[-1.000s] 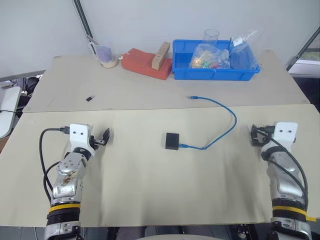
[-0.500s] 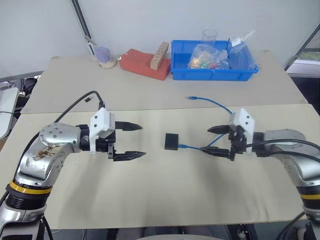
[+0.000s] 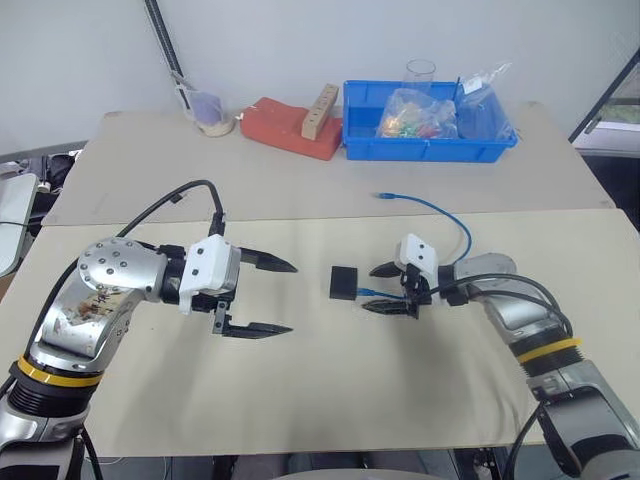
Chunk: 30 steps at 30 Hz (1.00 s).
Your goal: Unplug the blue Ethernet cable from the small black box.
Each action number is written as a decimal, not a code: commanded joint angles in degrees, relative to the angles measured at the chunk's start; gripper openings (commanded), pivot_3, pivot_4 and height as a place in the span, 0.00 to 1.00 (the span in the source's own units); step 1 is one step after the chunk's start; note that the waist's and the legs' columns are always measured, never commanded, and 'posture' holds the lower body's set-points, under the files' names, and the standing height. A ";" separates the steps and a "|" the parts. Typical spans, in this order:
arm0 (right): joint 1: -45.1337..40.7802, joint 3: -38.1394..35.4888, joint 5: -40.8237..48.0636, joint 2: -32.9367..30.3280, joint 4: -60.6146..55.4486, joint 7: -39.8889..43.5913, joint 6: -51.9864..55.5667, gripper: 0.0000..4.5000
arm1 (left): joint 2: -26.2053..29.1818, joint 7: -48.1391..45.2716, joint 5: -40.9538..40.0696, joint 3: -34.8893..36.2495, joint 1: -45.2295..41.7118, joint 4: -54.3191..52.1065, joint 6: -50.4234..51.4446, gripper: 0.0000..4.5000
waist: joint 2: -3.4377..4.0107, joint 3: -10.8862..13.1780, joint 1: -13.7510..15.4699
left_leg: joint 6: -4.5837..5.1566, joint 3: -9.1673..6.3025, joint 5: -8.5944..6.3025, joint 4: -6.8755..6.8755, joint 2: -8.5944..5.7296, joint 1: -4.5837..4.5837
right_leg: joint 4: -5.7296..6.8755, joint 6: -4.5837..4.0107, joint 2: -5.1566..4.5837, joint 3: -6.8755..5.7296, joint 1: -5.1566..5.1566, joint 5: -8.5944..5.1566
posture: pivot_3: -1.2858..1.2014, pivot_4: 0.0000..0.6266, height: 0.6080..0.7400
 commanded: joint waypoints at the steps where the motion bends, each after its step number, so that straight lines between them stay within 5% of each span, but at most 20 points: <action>1: -0.56 0.18 -1.14 0.39 0.38 2.04 -2.04 0.52 | 1.20 0.63 0.03 2.23 0.56 -2.13 -1.02 1.00 | 0.00 0.00 0.07 | 0.01 -0.01 0.00 0.00 0.00 -0.01 | -0.01 0.00 0.00 -0.01 0.00 0.00 | 0.52 0.24 1.00; 8: 0.09 -1.03 -0.95 1.42 -0.93 3.43 -4.28 0.01 | 1.00 1.22 0.10 2.26 1.16 -2.05 -0.46 1.00 | 0.00 0.00 0.11 | 0.03 -0.01 -0.02 0.02 -0.01 -0.03 | -0.02 0.00 -0.01 0.00 0.00 0.00 | 0.52 0.24 1.00; 18: -2.53 -4.54 -17.68 -1.29 -4.00 -13.58 -43.00 0.01 | -9.10 22.91 -23.14 10.96 -7.96 9.15 38.23 1.00 | -0.01 0.01 0.10 | 0.07 -0.11 -0.05 0.24 -0.04 -0.13 | 0.23 0.03 -0.03 -0.08 -0.09 -0.02 | 0.52 0.24 1.00; 30: -6.99 -2.24 -28.09 0.08 -5.41 -23.64 -55.51 0.01 | -18.50 25.06 -17.27 6.59 -12.59 17.63 33.31 1.00 | -0.01 0.01 0.18 | 0.00 -0.04 0.00 0.27 -0.05 -0.19 | 0.72 0.03 -0.05 -0.02 -0.32 -0.01 | 0.52 0.24 1.00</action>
